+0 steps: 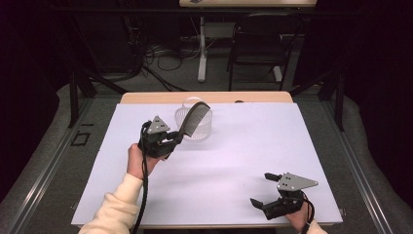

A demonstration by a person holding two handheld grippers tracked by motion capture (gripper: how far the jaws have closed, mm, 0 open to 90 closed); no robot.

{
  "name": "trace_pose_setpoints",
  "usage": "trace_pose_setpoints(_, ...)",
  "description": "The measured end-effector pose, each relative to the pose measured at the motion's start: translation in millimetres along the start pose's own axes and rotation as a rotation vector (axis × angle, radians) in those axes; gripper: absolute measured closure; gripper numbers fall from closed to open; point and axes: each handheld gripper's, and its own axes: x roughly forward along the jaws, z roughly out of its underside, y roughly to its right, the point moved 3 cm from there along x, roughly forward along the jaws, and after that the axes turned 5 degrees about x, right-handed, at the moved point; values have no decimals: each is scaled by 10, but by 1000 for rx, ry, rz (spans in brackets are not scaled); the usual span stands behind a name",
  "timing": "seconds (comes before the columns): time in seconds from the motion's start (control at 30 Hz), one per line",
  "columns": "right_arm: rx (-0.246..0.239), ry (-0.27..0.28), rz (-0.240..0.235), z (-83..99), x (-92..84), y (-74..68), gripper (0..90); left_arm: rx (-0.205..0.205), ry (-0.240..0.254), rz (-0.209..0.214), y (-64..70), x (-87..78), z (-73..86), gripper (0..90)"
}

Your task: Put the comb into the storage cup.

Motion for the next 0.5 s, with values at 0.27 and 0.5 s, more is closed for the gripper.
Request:
trace_pose_setpoints(0.27,-6,4,3,-6,2,6,0,-5,7,-5,-67,1,-57,725)
trace_pose_setpoints(0.5,-4,6,0,-7,5,2,0,5,14,-15,-104,9,-135,724)
